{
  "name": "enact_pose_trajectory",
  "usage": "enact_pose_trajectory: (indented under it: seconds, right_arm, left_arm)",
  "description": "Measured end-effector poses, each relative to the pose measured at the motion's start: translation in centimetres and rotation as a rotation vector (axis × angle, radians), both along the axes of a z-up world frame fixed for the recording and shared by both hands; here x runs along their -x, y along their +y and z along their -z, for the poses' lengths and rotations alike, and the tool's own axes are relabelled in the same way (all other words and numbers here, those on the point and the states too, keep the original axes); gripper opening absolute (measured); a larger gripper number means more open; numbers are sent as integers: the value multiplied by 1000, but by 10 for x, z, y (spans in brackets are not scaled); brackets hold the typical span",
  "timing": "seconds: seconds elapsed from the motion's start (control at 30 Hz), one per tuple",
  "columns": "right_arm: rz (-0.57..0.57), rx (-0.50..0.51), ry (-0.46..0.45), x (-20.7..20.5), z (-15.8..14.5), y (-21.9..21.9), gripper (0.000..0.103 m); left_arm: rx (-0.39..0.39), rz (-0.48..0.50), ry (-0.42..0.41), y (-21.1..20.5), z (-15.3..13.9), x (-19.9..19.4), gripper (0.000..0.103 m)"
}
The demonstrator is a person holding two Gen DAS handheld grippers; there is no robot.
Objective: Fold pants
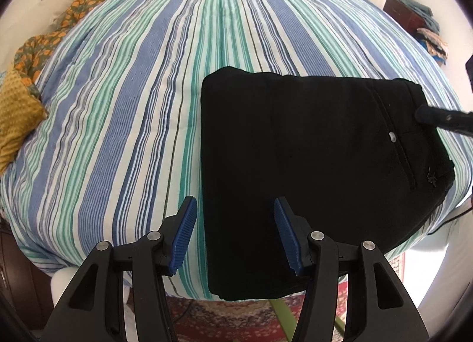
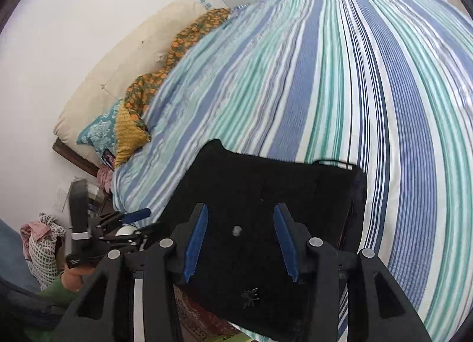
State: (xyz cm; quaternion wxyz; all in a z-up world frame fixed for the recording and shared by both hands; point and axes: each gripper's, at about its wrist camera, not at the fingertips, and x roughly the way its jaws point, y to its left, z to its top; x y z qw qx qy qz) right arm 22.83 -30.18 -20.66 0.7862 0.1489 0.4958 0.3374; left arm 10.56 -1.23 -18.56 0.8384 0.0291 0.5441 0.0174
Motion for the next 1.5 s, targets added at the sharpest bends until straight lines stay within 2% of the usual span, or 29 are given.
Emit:
enact_pose_trajectory:
  seconds: [0.03, 0.1, 0.13, 0.2, 0.33, 0.47, 0.53, 0.6, 0.67, 0.8, 1.33, 1.4, 1.5]
  right_arm:
    - [13, 33, 36, -1, 15, 2, 47]
    - [44, 49, 100, -3, 46, -4, 36]
    - [72, 23, 109, -2, 52, -12, 32]
    - [119, -34, 121, 4, 48, -23, 32]
    - [89, 74, -2, 29, 6, -17, 33]
    - [-10, 109, -137, 77, -28, -6, 32]
    - [-50, 189, -163, 99, -20, 3, 33]
    - [-65, 256, -104, 107, 8, 5, 33]
    - [-26, 211, -83, 113, 24, -4, 33]
    - [10, 163, -80, 116, 22, -15, 33]
    - [4, 154, -55, 116, 23, -15, 34]
    - [2, 147, -51, 116, 24, -15, 35]
    - [-16, 120, -9, 114, 27, -15, 45]
  left_arm:
    - [-6, 4, 4, -1, 1, 0, 56]
    - [-15, 13, 4, -3, 2, 1, 56]
    - [-18, 16, 2, -4, 2, 2, 56]
    - [-16, 18, -1, -5, 1, 3, 56]
    - [4, 21, -13, -6, -5, 11, 56]
    - [14, 60, -7, -15, 2, 24, 61]
    - [-30, 86, 2, -22, 14, 29, 61]
    - [-56, 100, 1, -27, 18, 31, 62]
    - [-54, 99, 0, -26, 14, 30, 62]
    - [-43, 82, 10, -22, 14, 27, 64]
    - [-56, 84, 11, -21, 15, 25, 65]
    - [-53, 79, 13, -20, 15, 24, 68]
    - [-14, 71, 28, -11, 10, 21, 69]
